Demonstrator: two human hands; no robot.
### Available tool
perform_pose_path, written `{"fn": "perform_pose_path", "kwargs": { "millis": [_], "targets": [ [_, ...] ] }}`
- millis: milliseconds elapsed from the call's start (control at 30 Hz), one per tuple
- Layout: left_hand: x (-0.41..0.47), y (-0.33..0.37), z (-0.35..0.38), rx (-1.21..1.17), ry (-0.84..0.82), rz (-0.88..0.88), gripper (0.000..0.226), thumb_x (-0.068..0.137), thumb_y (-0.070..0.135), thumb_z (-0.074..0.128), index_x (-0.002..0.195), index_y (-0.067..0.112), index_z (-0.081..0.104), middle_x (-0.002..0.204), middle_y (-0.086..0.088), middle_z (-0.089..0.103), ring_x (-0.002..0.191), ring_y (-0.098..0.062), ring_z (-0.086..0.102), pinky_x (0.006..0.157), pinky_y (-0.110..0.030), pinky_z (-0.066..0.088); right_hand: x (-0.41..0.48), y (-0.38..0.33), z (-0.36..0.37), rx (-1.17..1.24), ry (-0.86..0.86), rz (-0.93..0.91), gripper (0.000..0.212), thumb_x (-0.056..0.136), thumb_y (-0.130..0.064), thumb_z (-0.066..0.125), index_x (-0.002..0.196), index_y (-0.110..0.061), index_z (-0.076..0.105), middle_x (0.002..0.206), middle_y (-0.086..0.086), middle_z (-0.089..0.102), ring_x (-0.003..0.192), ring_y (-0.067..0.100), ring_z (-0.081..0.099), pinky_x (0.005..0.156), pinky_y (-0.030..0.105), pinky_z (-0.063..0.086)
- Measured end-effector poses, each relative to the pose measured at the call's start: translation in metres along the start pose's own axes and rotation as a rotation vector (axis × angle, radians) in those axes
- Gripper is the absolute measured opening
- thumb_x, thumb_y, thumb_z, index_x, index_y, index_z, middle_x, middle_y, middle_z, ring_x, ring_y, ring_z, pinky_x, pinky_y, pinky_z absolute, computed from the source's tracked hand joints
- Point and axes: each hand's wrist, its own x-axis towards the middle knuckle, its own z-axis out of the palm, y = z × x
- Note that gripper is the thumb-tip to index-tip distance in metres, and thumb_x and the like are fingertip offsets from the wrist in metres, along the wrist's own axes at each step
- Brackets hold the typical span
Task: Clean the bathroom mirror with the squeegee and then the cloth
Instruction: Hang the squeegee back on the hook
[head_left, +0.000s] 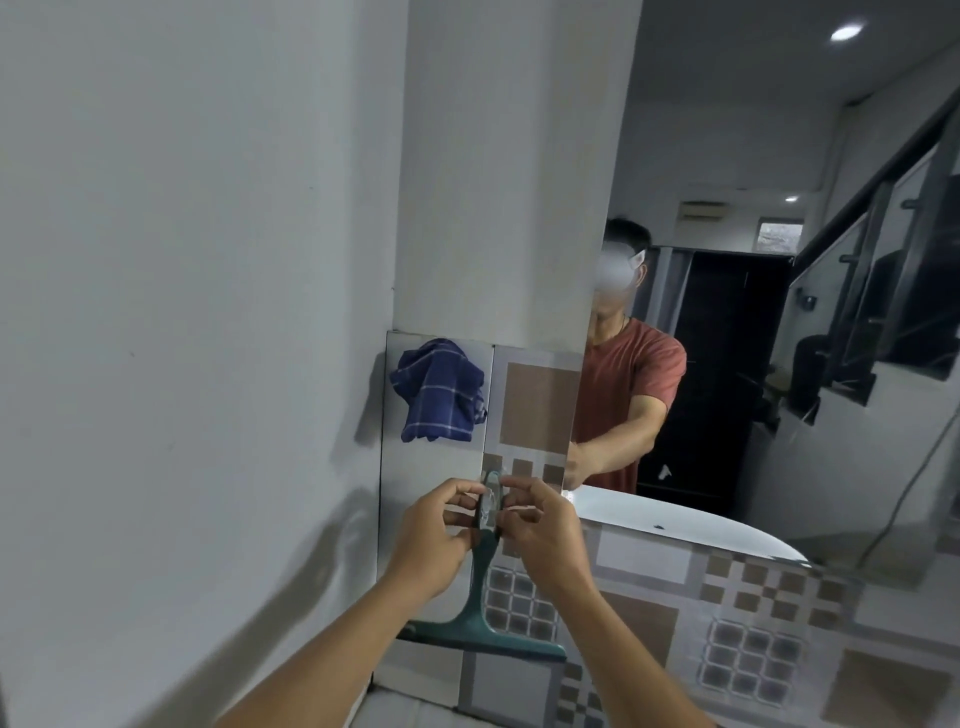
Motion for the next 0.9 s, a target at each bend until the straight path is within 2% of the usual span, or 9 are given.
{"fn": "perform_pose_path", "kwargs": {
  "millis": [200, 300, 433, 533, 700, 833, 900],
  "targets": [
    [0.012, -0.029, 0.018, 0.001, 0.042, -0.007, 0.044, 0.084, -0.002, 0.074, 0.112, 0.030, 0.065, 0.105, 0.014, 0.071, 0.097, -0.003, 0.067, 0.075, -0.008, 0.052, 0.013, 0.027, 0.013, -0.068, 0.022, -0.001, 0.037, 0.093, 0.001, 0.066, 0.119, -0.026, 0.066, 0.100, -0.007, 0.073, 0.089, 0.009, 0.071, 0.080, 0.030, 0.062],
    [0.011, -0.042, 0.025, 0.026, 0.058, -0.009, 0.050, 0.084, -0.002, 0.074, 0.111, 0.039, 0.061, 0.106, 0.018, 0.069, 0.095, 0.008, 0.064, 0.078, -0.007, 0.052, 0.016, 0.043, 0.022, -0.114, 0.043, -0.009, 0.041, 0.094, -0.002, 0.066, 0.122, -0.032, 0.063, 0.104, -0.013, 0.072, 0.094, 0.004, 0.069, 0.080, 0.021, 0.059],
    [0.012, -0.055, 0.034, 0.048, 0.072, 0.010, 0.055, 0.081, -0.005, 0.075, 0.111, 0.038, 0.059, 0.106, 0.016, 0.068, 0.098, 0.013, 0.061, 0.076, -0.006, 0.051, 0.018, 0.058, 0.028, -0.154, 0.065, 0.013, 0.042, 0.093, -0.001, 0.067, 0.113, -0.038, 0.061, 0.105, -0.016, 0.072, 0.096, 0.001, 0.067, 0.083, 0.019, 0.059],
    [0.013, -0.064, 0.041, 0.061, 0.104, 0.027, 0.057, 0.080, -0.005, 0.076, 0.108, 0.040, 0.057, 0.103, 0.017, 0.068, 0.097, 0.010, 0.063, 0.081, -0.012, 0.054, 0.020, 0.066, 0.029, -0.182, 0.061, 0.018, 0.042, 0.093, -0.002, 0.068, 0.108, -0.040, 0.061, 0.105, -0.014, 0.072, 0.096, 0.000, 0.067, 0.077, 0.014, 0.056],
    [0.011, -0.076, 0.050, 0.102, 0.128, 0.028, 0.051, 0.082, 0.000, 0.076, 0.114, 0.035, 0.056, 0.107, 0.013, 0.068, 0.099, -0.003, 0.066, 0.092, -0.019, 0.055, 0.019, 0.074, 0.030, -0.187, 0.070, 0.043, 0.051, 0.093, 0.001, 0.066, 0.101, -0.049, 0.058, 0.099, -0.015, 0.072, 0.092, 0.001, 0.067, 0.081, 0.022, 0.058],
    [0.011, -0.081, 0.052, 0.162, 0.118, 0.039, 0.051, 0.084, 0.005, 0.076, 0.122, 0.031, 0.056, 0.114, 0.013, 0.066, 0.104, -0.005, 0.065, 0.095, -0.015, 0.052, 0.015, 0.074, 0.027, -0.171, 0.045, 0.054, 0.050, 0.094, 0.003, 0.064, 0.109, -0.044, 0.058, 0.101, -0.016, 0.071, 0.096, 0.004, 0.067, 0.089, 0.026, 0.058],
    [0.011, -0.082, 0.050, 0.177, 0.101, 0.039, 0.052, 0.083, 0.006, 0.077, 0.123, 0.032, 0.056, 0.115, 0.012, 0.066, 0.105, -0.007, 0.065, 0.095, -0.020, 0.054, 0.013, 0.072, 0.025, -0.185, 0.025, 0.051, 0.046, 0.095, 0.000, 0.064, 0.119, -0.038, 0.059, 0.102, -0.017, 0.070, 0.097, 0.003, 0.066, 0.091, 0.024, 0.057]
  ]
}}
